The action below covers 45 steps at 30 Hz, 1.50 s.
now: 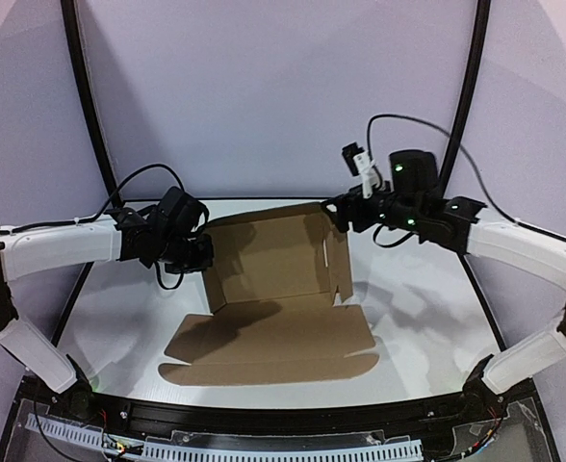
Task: Fold the paper box
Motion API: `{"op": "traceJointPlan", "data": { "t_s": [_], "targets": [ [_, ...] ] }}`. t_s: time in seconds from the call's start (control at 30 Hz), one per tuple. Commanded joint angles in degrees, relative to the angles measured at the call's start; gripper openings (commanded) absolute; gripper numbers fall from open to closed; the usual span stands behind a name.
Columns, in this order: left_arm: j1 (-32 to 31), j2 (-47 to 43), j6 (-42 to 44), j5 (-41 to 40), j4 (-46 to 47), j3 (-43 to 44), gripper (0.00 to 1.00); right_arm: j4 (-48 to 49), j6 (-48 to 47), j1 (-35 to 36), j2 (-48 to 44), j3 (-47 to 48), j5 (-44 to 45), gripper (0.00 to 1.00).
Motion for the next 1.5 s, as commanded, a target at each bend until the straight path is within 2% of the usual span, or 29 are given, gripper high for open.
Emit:
{"op": "traceJointPlan", "data": {
  "t_s": [0.0, 0.17, 0.33, 0.5, 0.7, 0.97, 1.2, 1.33, 1.47],
  "targets": [
    [0.24, -1.16, -0.25, -0.51, 1.84, 0.08, 0.01, 0.59, 4.22, -1.55, -6.89, 0.79, 4.22, 0.91],
    [0.28, -1.78, 0.25, -0.58, 4.14, -1.02, 0.01, -3.22, 9.16, -8.52, -12.31, -1.97, 1.43, 0.95],
    [0.28, -2.91, 0.43, 0.24, 5.73, -1.49, 0.01, -12.29, 11.78, -17.11, -11.53, -4.47, -8.55, 0.95],
    [0.26, -3.96, 0.77, 0.15, 6.49, -1.54, 0.01, -5.50, 15.30, -21.41, -8.54, -10.97, -27.86, 0.92],
    [0.28, -4.31, 1.03, 0.44, 6.65, -1.19, 0.01, -1.89, 14.42, -21.58, -1.53, -9.29, -46.58, 0.86],
    [0.28, -4.33, 0.24, -0.61, 6.64, -1.28, 0.01, 5.15, 16.23, -21.09, -0.66, -10.85, -59.16, 0.86],
    [0.28, -3.71, -0.08, -0.15, 7.02, -0.99, 0.01, 3.05, 13.23, -17.64, 1.66, -9.14, -58.33, 0.82],
    [0.28, -3.51, -0.62, -0.45, 7.14, -0.92, 0.01, 3.14, 13.27, -15.58, 3.24, -7.97, -57.82, 0.75],
    [0.32, -2.05, -1.23, -2.83, 4.99, -0.18, 0.01, 1.40, 12.16, -12.00, 3.66, -6.77, -50.57, 0.66]
  ]
}}
